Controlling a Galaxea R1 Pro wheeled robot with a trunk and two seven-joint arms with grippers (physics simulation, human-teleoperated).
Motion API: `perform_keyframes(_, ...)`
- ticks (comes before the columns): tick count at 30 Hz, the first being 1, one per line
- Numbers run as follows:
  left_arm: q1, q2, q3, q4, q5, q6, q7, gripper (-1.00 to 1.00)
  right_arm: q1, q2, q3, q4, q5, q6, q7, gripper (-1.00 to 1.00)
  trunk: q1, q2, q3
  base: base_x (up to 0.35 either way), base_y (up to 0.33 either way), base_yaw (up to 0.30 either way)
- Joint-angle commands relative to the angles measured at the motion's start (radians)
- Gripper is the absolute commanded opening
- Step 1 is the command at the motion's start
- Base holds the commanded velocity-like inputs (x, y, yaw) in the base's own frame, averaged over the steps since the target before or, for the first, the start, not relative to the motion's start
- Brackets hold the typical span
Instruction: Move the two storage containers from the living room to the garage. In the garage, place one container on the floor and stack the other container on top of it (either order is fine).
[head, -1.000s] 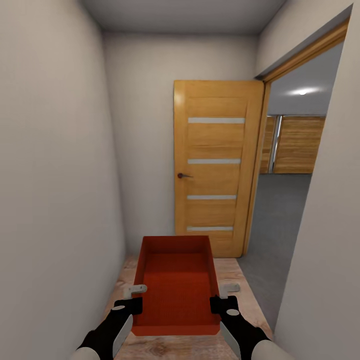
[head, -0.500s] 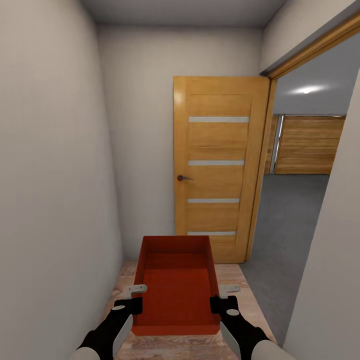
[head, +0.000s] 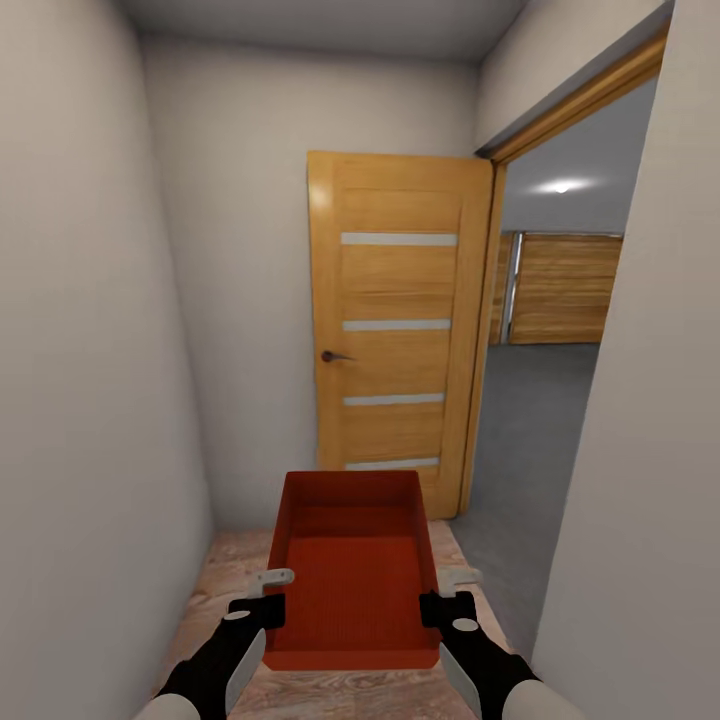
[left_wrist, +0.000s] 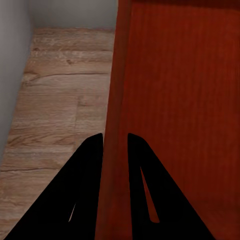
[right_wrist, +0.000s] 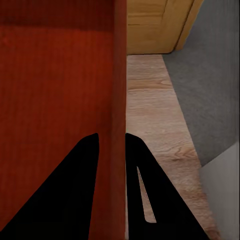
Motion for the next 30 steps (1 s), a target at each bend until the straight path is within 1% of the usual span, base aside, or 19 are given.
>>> perform_keyframes(1, 0.0, 0.0, 0.018, -0.003, 0.062, 0.008, 0.003, -1.0, -0.002, 0.001, -0.031, -0.002, 0.005, -0.053, -0.011, -1.0, 0.0, -0.001, -0.001, 0.0, 0.0, -0.286)
perform_keyframes(4, 0.0, 0.0, 0.018, -0.003, 0.063, 0.008, 0.003, -1.0, -0.002, 0.001, -0.031, -0.002, 0.005, -0.053, -0.011, -1.0, 0.0, -0.001, -0.001, 0.015, 0.002, -0.286)
perform_keyframes(7, 0.0, 0.0, 0.019, -0.002, 0.063, 0.008, 0.003, -1.0, -0.002, 0.001, -0.031, -0.002, 0.005, -0.053, -0.011, -1.0, 0.0, -0.001, -0.001, 0.185, 0.133, -0.286)
perform_keyframes(30, 0.001, 0.0, 0.02, -0.002, 0.064, 0.008, 0.002, -1.0, -0.002, 0.001, -0.03, -0.002, 0.005, -0.053, -0.011, -1.0, 0.0, -0.001, -0.001, 0.265, 0.23, -0.286)
